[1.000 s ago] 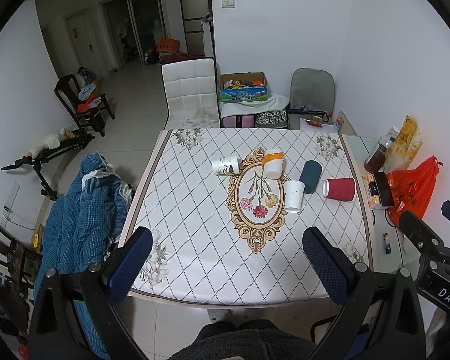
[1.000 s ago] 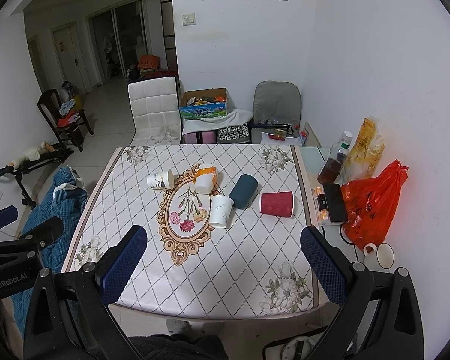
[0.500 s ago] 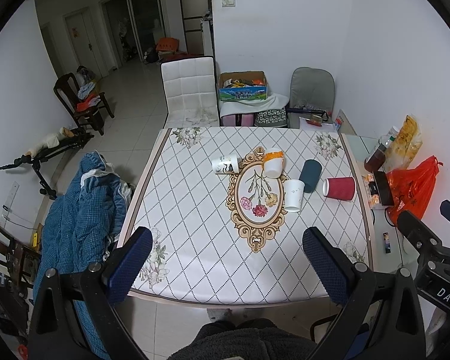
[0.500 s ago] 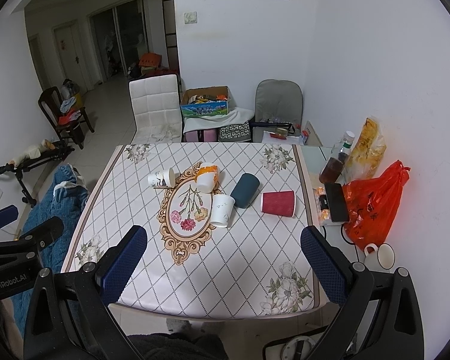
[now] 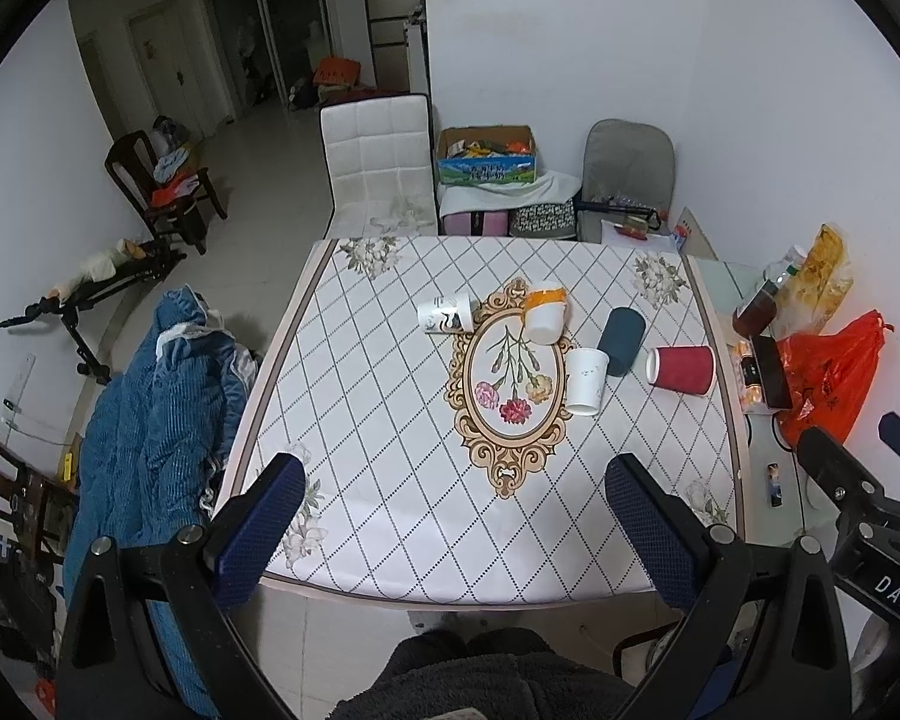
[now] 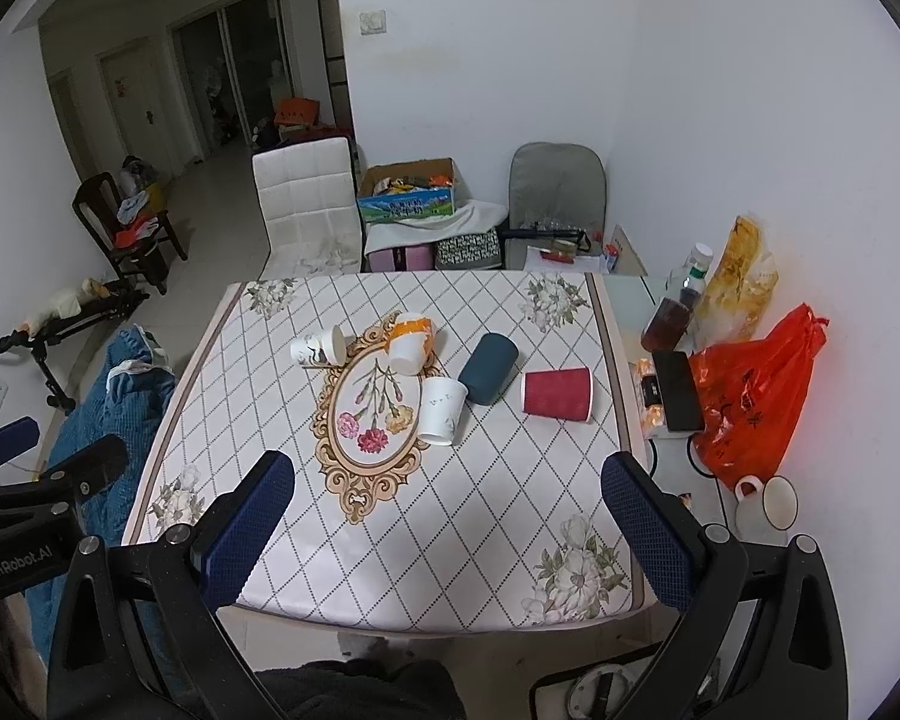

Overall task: Flip cup upside down
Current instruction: 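Move the left gripper forward over the upright dark teal cup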

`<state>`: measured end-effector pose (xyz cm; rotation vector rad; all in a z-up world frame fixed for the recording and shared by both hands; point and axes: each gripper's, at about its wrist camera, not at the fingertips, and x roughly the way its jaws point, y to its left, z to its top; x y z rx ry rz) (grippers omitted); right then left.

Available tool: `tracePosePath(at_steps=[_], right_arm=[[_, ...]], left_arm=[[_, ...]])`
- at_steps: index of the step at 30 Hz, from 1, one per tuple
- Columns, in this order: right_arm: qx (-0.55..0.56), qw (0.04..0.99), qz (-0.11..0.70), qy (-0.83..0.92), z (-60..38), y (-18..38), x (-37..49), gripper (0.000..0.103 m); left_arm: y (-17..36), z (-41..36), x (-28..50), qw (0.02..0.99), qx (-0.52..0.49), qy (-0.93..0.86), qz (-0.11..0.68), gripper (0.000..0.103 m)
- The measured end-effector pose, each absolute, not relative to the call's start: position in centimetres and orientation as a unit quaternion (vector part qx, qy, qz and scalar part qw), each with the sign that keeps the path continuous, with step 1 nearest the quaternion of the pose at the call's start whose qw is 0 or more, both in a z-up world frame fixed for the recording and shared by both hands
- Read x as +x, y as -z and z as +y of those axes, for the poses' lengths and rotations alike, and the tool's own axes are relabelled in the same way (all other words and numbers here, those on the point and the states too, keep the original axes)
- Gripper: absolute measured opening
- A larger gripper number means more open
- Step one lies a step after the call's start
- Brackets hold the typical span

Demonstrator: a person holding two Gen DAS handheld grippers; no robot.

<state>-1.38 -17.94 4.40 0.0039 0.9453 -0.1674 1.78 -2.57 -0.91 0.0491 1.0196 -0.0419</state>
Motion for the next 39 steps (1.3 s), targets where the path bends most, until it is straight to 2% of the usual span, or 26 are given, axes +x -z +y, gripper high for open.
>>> tracePosePath(at_steps=[6, 20, 36, 39], right_arm=[[0.022, 0.862, 0.497, 0.093, -21.7, 0.6, 1.5, 0.103], [0.073, 0.773, 0.619, 0.119, -28.1, 17.6, 6.6, 0.103], [0.139, 0.674, 0.702, 0.183, -32.2, 31.7, 11.8, 0.103], [0.146, 0.661, 0.710, 0.193, -33.0, 33.2, 12.6, 0.103]], left_arm=[[4.2, -4.2, 4.7, 0.858, 0.034, -0.002, 0.513, 0.103], [12.9, -8.7, 14.0, 0.811, 0.084, -0.002, 0.579, 0.103], [24.9, -21.3, 30.3, 0.729, 0.197, 0.109, 0.646, 0.102], [27.5, -23.7, 31.9, 0.707, 0.217, 0.126, 0.661, 0.098]])
